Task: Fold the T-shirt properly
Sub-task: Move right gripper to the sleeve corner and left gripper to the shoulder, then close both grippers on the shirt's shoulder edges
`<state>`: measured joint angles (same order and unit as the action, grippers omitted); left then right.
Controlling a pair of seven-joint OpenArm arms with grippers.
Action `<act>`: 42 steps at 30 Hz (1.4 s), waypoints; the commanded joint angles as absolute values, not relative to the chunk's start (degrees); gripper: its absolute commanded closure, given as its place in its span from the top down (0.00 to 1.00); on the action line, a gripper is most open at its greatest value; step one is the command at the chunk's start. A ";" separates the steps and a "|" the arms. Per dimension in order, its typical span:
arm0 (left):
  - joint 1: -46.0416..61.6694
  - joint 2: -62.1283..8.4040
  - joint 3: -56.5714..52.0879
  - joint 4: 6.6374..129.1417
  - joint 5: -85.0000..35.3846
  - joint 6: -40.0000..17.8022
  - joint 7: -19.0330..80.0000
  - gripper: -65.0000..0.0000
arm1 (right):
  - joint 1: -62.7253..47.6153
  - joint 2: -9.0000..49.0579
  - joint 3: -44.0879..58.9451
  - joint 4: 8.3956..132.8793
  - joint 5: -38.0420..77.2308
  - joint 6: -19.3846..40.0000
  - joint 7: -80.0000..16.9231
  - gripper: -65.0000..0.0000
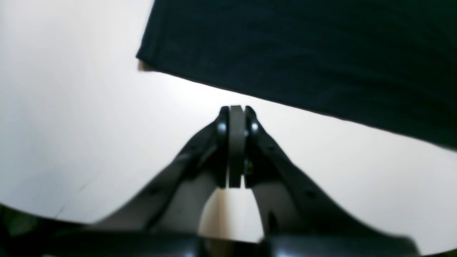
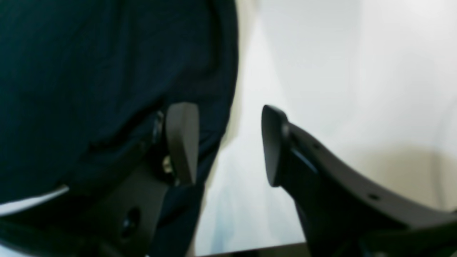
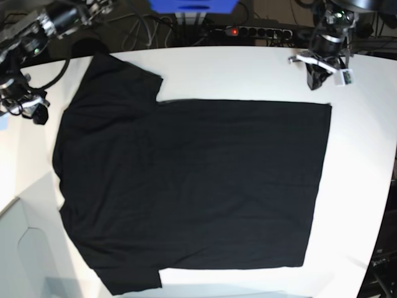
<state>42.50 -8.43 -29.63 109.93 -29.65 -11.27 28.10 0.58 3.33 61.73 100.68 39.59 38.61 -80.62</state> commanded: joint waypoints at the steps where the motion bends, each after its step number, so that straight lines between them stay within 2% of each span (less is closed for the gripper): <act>1: 41.80 -8.04 -30.73 110.73 -29.93 -12.26 28.35 0.00 | 1.10 4.26 62.20 98.24 40.22 40.00 -80.00 0.46; 5: 39.25 -6.29 -33.36 110.73 -29.85 -13.67 32.92 0.00 | 1.45 5.41 64.57 87.08 40.48 40.00 -80.00 0.46; 8: 38.46 -6.02 -33.80 110.64 -29.85 -13.67 34.33 0.00 | 1.45 5.32 65.45 83.56 40.75 40.00 -80.00 0.45; 17: 38.46 -5.93 -33.71 110.64 -29.76 -13.49 34.24 0.00 | 1.98 3.65 65.19 82.68 42.77 40.00 -80.00 0.45; 26: 38.90 -5.93 -33.45 110.64 -29.76 -13.49 34.24 0.00 | 3.74 3.21 65.10 74.68 42.77 40.00 -80.00 0.45; 40: 39.25 -5.85 -33.45 110.55 -29.85 -13.49 34.33 0.00 | 4.53 2.86 65.10 74.42 42.77 40.00 -80.00 0.45; 42: 39.25 -5.85 -33.45 110.55 -29.85 -13.49 34.33 0.00 | 4.53 2.86 65.10 74.42 42.77 40.00 -80.00 0.42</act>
